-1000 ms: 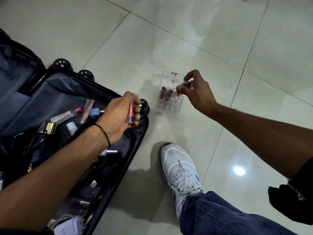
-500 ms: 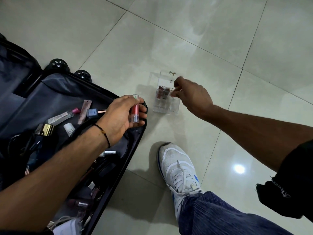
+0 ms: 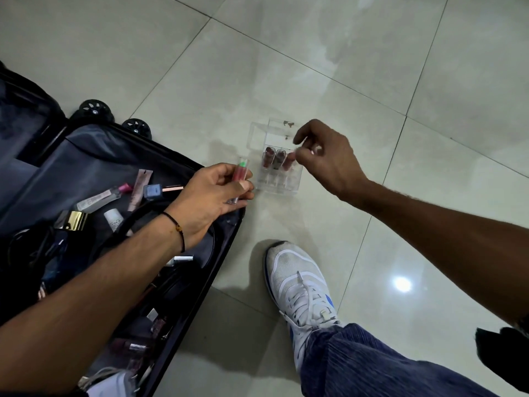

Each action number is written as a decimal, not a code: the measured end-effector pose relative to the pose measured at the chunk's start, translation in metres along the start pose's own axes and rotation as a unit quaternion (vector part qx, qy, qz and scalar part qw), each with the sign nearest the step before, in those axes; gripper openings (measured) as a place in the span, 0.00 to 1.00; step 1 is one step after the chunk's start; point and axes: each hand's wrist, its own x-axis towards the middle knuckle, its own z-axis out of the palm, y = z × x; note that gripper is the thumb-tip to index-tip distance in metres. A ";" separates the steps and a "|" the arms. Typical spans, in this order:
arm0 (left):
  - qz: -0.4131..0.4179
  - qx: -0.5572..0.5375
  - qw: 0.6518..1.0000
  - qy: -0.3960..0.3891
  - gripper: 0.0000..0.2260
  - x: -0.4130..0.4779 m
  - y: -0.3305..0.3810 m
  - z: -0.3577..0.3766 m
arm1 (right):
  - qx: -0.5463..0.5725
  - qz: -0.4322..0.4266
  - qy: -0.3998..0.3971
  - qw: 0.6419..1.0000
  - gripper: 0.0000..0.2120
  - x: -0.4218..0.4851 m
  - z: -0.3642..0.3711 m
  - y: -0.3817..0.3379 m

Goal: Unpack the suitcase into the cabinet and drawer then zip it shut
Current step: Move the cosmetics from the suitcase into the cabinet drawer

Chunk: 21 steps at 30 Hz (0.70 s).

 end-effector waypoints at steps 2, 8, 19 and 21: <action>0.008 0.023 1.000 -0.004 0.07 0.000 -0.001 0.002 | 0.108 0.038 -0.057 0.992 0.07 -0.009 0.004 -0.019; 0.028 0.079 0.996 -0.009 0.09 -0.003 -0.004 0.003 | 0.124 0.036 -0.187 0.974 0.11 -0.017 0.021 -0.036; 0.036 0.127 0.991 0.008 0.11 -0.004 -0.004 -0.005 | -0.073 0.077 0.057 0.993 0.05 0.008 -0.033 0.018; 0.036 0.135 0.990 0.011 0.10 -0.004 -0.004 -0.006 | -0.091 0.073 0.056 0.992 0.06 0.009 -0.031 0.030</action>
